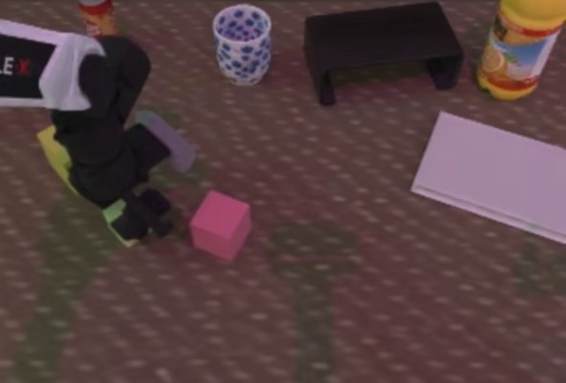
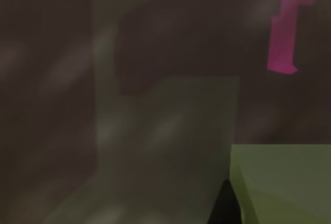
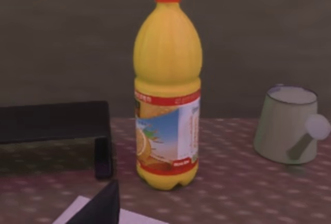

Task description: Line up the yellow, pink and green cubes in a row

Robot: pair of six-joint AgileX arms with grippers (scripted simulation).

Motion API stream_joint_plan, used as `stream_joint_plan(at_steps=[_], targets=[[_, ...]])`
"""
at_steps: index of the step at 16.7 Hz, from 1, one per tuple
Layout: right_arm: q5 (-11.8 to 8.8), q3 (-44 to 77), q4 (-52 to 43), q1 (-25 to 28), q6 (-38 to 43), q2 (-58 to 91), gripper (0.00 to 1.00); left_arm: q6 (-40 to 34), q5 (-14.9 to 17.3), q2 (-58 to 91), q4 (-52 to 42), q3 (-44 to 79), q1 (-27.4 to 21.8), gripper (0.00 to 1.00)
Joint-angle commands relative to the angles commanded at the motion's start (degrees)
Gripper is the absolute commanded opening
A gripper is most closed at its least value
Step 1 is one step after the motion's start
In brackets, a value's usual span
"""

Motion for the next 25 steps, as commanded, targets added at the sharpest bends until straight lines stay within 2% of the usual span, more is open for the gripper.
stream_joint_plan(at_steps=[5,11,17,20,25], targets=[[0.00,0.00,0.00,0.00,0.00,0.00,1.00,-0.66,1.02,-2.94,-2.56,1.47,0.09,0.00],[0.00,0.00,0.00,0.00,0.00,0.00,1.00,-0.80,0.96,-8.24,-14.68,7.63,0.96,0.00],[0.00,0.00,0.00,0.00,0.00,0.00,1.00,-0.72,0.93,-8.84,-15.82,8.33,0.65,0.00],[0.00,0.00,0.00,0.00,0.00,0.00,1.00,0.05,0.98,-5.97,-17.98,12.20,-2.42,0.00],[0.00,0.00,0.00,0.00,0.00,0.00,1.00,2.51,1.15,4.34,-25.98,30.15,-13.71,0.00]])
